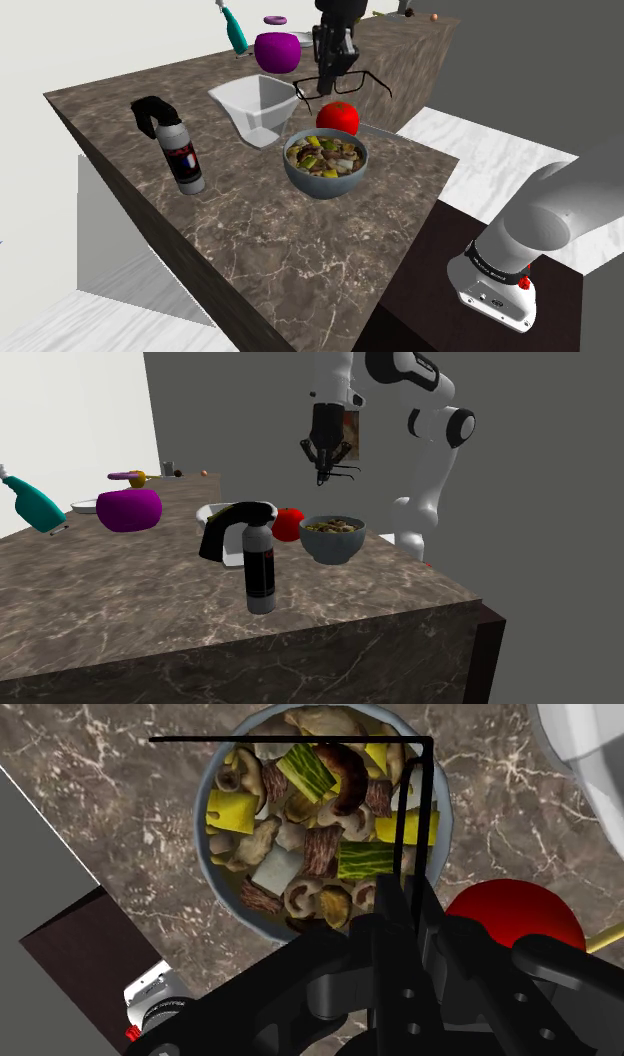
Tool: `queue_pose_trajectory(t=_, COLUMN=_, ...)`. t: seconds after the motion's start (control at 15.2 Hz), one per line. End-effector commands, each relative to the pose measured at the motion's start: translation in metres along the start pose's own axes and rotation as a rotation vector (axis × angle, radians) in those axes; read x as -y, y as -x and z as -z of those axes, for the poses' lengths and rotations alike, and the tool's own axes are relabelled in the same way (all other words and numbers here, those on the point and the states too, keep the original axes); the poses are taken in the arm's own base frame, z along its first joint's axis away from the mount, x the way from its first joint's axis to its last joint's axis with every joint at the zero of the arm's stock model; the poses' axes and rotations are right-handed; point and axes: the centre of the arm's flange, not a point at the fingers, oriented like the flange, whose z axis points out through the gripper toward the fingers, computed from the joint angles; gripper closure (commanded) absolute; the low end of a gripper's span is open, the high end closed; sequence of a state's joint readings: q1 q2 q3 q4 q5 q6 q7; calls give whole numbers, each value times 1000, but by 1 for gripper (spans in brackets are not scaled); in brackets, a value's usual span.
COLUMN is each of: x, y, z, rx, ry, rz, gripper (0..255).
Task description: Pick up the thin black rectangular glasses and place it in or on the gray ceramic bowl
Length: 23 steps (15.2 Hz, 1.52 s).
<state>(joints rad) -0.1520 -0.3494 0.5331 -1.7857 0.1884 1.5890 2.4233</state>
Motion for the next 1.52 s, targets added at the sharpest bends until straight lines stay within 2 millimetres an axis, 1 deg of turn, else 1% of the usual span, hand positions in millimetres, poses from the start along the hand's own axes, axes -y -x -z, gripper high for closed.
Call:
queue_pose_trajectory(t=0.0, x=8, y=-1, z=-6, rx=0, ry=0, rz=0, gripper=255)
queue_pose_trajectory(t=0.99, x=4, y=-8, z=-84, rx=0, ry=0, rz=0, gripper=255)
queue_pose_trajectory(t=1.45, x=4, y=-9, z=-86, rx=0, ry=0, rz=0, gripper=255)
